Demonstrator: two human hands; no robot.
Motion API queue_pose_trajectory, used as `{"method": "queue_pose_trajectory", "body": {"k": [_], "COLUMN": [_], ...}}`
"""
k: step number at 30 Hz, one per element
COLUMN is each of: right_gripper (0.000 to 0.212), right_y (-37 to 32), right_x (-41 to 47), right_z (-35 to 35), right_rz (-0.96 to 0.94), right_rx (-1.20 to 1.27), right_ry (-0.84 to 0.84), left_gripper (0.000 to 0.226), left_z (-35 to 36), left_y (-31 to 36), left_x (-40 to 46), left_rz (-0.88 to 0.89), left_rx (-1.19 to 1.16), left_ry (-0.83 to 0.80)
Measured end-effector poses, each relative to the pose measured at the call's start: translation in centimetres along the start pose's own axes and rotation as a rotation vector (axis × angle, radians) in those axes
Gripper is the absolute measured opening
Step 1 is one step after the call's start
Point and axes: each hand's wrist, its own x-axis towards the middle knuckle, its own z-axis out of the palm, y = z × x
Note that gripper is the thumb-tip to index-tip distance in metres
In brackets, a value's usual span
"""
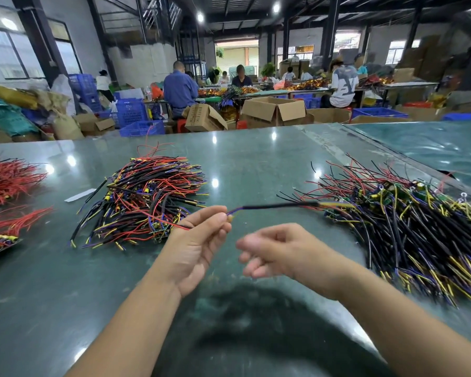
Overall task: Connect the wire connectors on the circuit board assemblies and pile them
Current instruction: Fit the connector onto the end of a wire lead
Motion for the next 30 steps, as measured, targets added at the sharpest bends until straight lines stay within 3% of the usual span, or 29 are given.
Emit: {"method": "queue_pose_trajectory", "body": {"k": [2, 4, 5, 8, 11, 13, 15, 16, 19, 21, 23, 25, 27, 30], "right_gripper": [0.013, 0.023, 0.032, 0.043, 0.04, 0.048, 0.054, 0.055, 0.05, 0.049, 0.048, 0.039, 0.033, 0.035], "right_y": [1.0, 1.5, 1.6, 1.6, 1.4, 1.1, 0.2, -0.2, -0.5, -0.6, -0.5, -0.2, 0.4, 1.8], "right_x": [0.1, 0.4, 0.6, 0.6, 0.3, 0.5, 0.4, 0.3, -0.9, -1.6, -1.8, -1.3, -0.6, 0.3], "right_z": [0.7, 1.2, 1.1, 0.1, -1.0, -1.7, -2.7, -3.6, -7.3, -9.1, -9.1, -8.2, -6.9, -4.8], "right_rz": [-0.347, -0.673, -0.722, -0.592, -0.378, -0.319, -0.339, -0.322, 0.062, 0.382, 0.539, 0.46, 0.261, 0.017], "right_rx": [-0.557, -0.922, -1.051, -1.311, -1.311, -1.287, -1.245, -1.233, -1.271, -1.335, -1.488, -1.582, -1.599, -1.568], "right_ry": [0.123, 0.253, 0.308, 0.396, 0.373, 0.532, 0.803, 0.935, 1.107, 1.092, 1.062, 1.04, 0.992, 0.749], "left_gripper": [0.012, 0.012, 0.013, 0.02, 0.033, 0.055, 0.081, 0.082, 0.053, 0.046, 0.03, 0.015, 0.025, 0.026], "left_z": [-0.3, -0.6, -0.7, -0.6, -0.5, -0.4, -0.3, -0.4, -0.6, -0.9, -0.9, -1.0, -1.9, -3.7], "left_y": [-0.2, -0.6, -0.9, -1.4, -1.7, -1.8, -1.8, -1.8, -1.5, -1.4, -1.6, -1.8, -1.4, -0.1], "left_x": [0.4, 0.5, 0.5, 0.3, 0.3, 0.3, 0.3, 0.3, 0.4, 0.4, 0.4, 0.6, 1.2, 2.1], "left_rz": [0.025, 0.028, 0.022, -0.005, -0.01, -0.016, -0.035, -0.042, -0.052, -0.044, -0.029, 0.081, 0.349, 0.715], "left_rx": [0.023, 0.086, 0.115, 0.132, 0.122, 0.129, 0.154, 0.163, 0.157, 0.15, 0.189, 0.355, 0.716, 1.113], "left_ry": [0.093, 0.124, 0.119, 0.059, 0.014, -0.023, -0.033, -0.024, 0.006, 0.011, 0.034, 0.139, 0.319, 0.597]}}
